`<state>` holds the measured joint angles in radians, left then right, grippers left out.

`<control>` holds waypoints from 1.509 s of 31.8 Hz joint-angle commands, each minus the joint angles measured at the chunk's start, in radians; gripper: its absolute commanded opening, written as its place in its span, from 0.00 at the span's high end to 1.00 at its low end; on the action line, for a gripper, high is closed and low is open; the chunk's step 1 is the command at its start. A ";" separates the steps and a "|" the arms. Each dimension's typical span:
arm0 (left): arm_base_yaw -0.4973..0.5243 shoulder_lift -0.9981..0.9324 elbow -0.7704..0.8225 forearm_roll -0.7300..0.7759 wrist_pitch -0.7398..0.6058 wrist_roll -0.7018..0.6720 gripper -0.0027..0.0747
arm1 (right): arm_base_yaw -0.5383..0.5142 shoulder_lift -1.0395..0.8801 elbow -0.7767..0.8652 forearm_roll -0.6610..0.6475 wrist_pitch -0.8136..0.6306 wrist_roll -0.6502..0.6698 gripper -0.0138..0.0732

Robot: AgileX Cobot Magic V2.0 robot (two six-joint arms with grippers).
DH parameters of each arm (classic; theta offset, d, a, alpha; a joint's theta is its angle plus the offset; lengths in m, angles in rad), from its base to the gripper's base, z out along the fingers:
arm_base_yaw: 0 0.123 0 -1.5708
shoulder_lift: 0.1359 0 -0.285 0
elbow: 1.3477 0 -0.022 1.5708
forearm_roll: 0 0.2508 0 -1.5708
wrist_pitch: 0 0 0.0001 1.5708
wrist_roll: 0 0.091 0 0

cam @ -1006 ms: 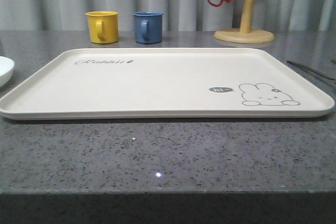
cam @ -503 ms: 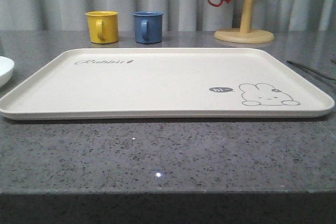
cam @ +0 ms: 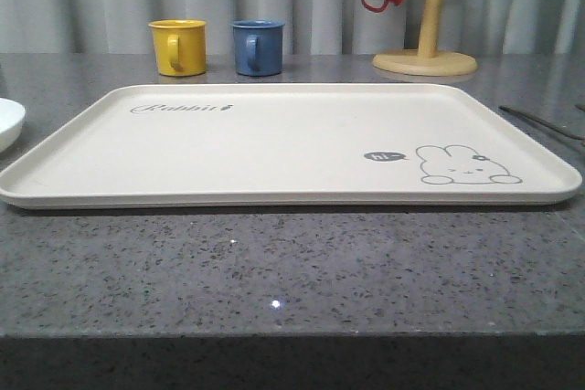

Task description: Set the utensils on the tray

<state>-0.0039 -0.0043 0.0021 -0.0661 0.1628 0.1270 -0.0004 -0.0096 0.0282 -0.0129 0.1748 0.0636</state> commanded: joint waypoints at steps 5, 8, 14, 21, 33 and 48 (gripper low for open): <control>0.002 -0.023 0.002 -0.005 -0.085 -0.009 0.99 | -0.004 -0.019 -0.014 -0.008 -0.083 -0.008 0.90; 0.002 -0.023 0.002 -0.005 -0.085 -0.009 0.99 | -0.004 -0.019 -0.014 -0.008 -0.083 -0.008 0.90; 0.002 -0.023 0.002 -0.005 -0.085 -0.009 0.99 | -0.004 -0.019 -0.014 -0.008 -0.083 -0.008 0.90; 0.002 -0.023 0.002 -0.012 -0.092 -0.009 0.99 | -0.004 -0.019 -0.014 -0.008 -0.100 -0.008 0.90; 0.002 -0.023 -0.028 -0.014 -0.460 -0.009 0.99 | -0.004 -0.019 -0.060 -0.008 -0.279 -0.008 0.90; 0.002 0.271 -0.513 0.085 -0.029 -0.009 0.99 | -0.004 0.264 -0.587 0.025 0.153 -0.007 0.91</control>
<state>-0.0039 0.1667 -0.4206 0.0145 0.1124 0.1270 -0.0004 0.1441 -0.4583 0.0000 0.3238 0.0631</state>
